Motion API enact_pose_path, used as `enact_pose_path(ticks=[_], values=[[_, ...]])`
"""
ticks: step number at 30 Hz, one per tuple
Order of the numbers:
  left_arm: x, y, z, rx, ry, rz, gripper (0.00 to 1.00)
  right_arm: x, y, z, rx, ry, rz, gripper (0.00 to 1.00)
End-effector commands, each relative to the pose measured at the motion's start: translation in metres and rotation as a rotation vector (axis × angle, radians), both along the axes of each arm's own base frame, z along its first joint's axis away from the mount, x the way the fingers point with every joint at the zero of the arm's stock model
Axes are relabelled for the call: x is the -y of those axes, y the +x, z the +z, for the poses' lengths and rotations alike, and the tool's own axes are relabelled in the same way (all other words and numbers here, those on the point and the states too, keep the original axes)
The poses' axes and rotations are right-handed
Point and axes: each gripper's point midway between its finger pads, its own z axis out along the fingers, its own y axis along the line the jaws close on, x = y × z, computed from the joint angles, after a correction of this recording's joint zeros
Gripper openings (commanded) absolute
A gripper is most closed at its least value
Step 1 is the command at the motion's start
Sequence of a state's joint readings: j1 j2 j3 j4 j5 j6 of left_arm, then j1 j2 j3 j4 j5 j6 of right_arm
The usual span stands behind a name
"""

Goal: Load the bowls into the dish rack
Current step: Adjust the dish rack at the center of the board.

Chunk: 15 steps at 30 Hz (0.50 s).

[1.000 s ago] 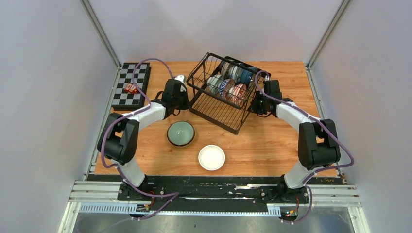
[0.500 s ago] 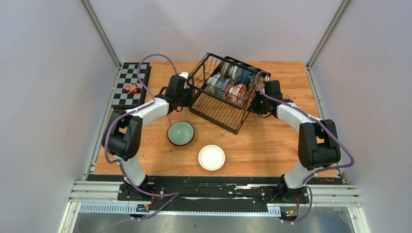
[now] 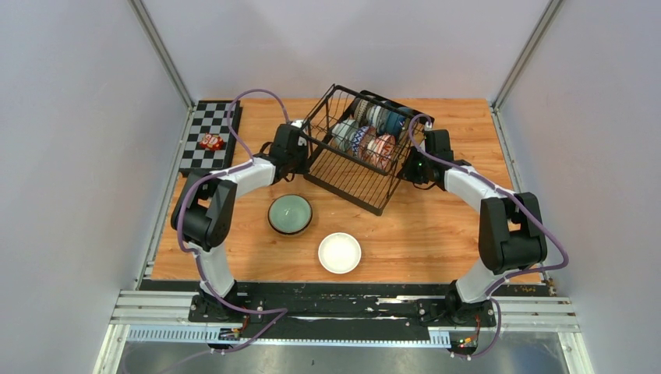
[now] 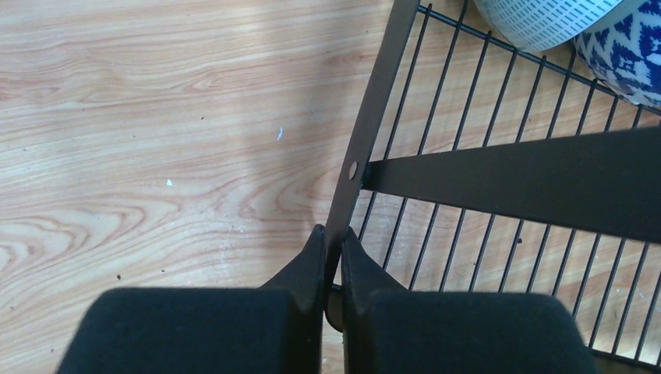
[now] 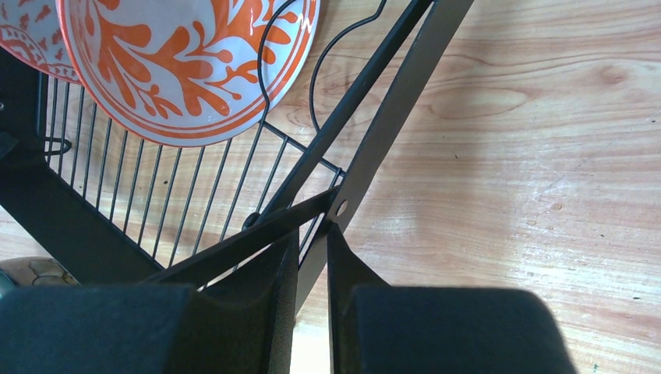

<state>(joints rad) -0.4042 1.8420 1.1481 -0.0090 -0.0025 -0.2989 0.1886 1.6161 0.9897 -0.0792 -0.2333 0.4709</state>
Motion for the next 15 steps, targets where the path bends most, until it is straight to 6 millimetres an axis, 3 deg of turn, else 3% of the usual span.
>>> enact_pose_path(ticks=[1, 15], values=[[0.014, -0.002, -0.005, 0.003, -0.035, -0.032, 0.00, -0.020, -0.001, -0.004, 0.014, 0.040, 0.101, 0.03], [0.013, -0.041, -0.012, -0.023, -0.114, -0.019, 0.00, -0.035, 0.027, -0.007, 0.009, 0.049, 0.157, 0.03]])
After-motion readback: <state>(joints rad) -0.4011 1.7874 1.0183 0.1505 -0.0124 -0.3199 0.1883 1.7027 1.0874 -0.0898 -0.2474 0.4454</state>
